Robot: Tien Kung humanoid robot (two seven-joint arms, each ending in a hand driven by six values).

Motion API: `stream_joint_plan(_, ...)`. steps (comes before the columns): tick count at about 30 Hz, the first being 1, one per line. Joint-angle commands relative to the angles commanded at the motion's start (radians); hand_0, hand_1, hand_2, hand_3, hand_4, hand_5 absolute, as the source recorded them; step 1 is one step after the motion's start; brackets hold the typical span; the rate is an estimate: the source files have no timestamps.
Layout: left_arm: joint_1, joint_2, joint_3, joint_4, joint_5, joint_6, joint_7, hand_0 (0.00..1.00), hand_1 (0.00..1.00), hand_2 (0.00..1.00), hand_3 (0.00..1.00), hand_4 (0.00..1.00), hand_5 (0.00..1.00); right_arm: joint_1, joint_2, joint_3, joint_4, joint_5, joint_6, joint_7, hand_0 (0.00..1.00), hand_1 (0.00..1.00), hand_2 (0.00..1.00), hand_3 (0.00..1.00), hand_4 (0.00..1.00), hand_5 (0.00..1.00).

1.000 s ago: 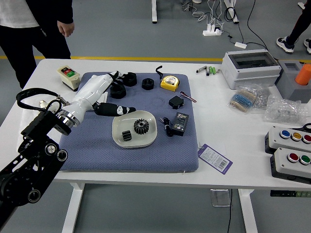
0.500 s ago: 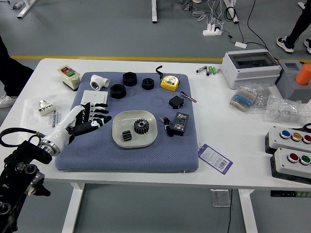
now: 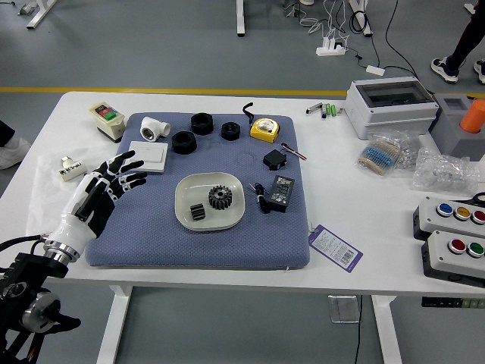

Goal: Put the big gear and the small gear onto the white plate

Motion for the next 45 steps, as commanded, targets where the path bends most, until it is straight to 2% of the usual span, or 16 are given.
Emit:
stream_joint_plan(1, 0.0, 0.001, -0.002, -0.007, 0.004, 0.001, -0.003, 0.732, 0.723, 0.797, 0.804, 0.895, 0.752, 0.0, 0.0, 0.001, 0.0, 0.0, 0.0, 0.0, 0.7, 0.729, 0.765, 0.591, 0.825, 0.682)
stream_joint_plan(6, -0.012, 0.003, -0.017, -0.039, 0.023, 0.002, -0.019, 0.732, 0.723, 0.797, 0.804, 0.895, 0.752, 0.005, -0.001, -0.002, 0.0, -0.002, 0.0, 0.0, 0.7, 0.729, 0.765, 0.591, 0.825, 0.682)
stream_joint_plan(7, -0.013, 0.001, -0.019, -0.045, 0.019, 0.007, -0.021, 0.744, 0.75, 0.817, 0.805, 0.893, 0.778, 0.007, -0.001, -0.003, 0.0, -0.002, 0.0, 0.0, 0.699, 0.726, 0.764, 0.589, 0.824, 0.682)
stream_joint_plan(11, -0.013, 0.0, -0.017, -0.051, -0.001, 0.022, -0.025, 0.744, 0.75, 0.817, 0.805, 0.893, 0.778, 0.01, -0.001, -0.002, 0.001, -0.003, -0.001, -0.002, 0.699, 0.726, 0.764, 0.589, 0.824, 0.682)
stream_joint_plan(12, -0.013, 0.0, -0.018, -0.051, -0.002, 0.024, -0.027, 0.744, 0.75, 0.817, 0.805, 0.893, 0.778, 0.011, -0.001, -0.001, 0.001, -0.004, 0.0, -0.002, 0.699, 0.726, 0.764, 0.589, 0.824, 0.682)
stream_joint_plan(13, -0.013, 0.001, -0.018, -0.051, -0.003, 0.027, -0.028, 0.765, 0.78, 0.866, 0.81, 0.893, 0.771, 0.012, -0.002, 0.0, 0.001, -0.005, -0.001, -0.002, 0.701, 0.725, 0.764, 0.589, 0.824, 0.683)
stream_joint_plan(30, -0.007, -0.004, -0.029, -0.043, 0.008, 0.022, -0.024, 0.782, 0.807, 0.889, 0.818, 0.895, 0.779, 0.015, -0.005, -0.007, 0.002, -0.008, 0.003, -0.001, 0.699, 0.723, 0.763, 0.589, 0.823, 0.682)
stream_joint_plan(31, -0.007, -0.004, -0.028, -0.042, 0.007, 0.021, -0.022, 0.809, 0.843, 0.92, 0.839, 0.899, 0.799, 0.015, -0.005, -0.007, 0.002, -0.008, 0.002, -0.001, 0.699, 0.724, 0.764, 0.589, 0.822, 0.682)
stream_joint_plan(36, -0.008, -0.007, -0.028, -0.04, 0.008, 0.019, -0.019, 0.809, 0.843, 0.92, 0.839, 0.899, 0.799, 0.015, -0.005, -0.009, 0.003, -0.007, 0.002, -0.001, 0.699, 0.724, 0.764, 0.589, 0.822, 0.682)
stream_joint_plan(37, -0.008, -0.007, -0.029, -0.039, 0.006, 0.02, -0.019, 0.865, 0.892, 0.972, 0.891, 0.904, 0.827, 0.016, -0.005, -0.009, 0.003, -0.006, 0.001, -0.001, 0.699, 0.723, 0.764, 0.588, 0.821, 0.681)
stream_joint_plan(45, -0.005, -0.006, -0.032, -0.043, 0.012, 0.009, -0.008, 0.874, 0.906, 0.983, 0.9, 0.904, 0.839, 0.016, -0.005, -0.018, 0.002, -0.003, 0.001, -0.003, 0.699, 0.722, 0.763, 0.589, 0.821, 0.681)
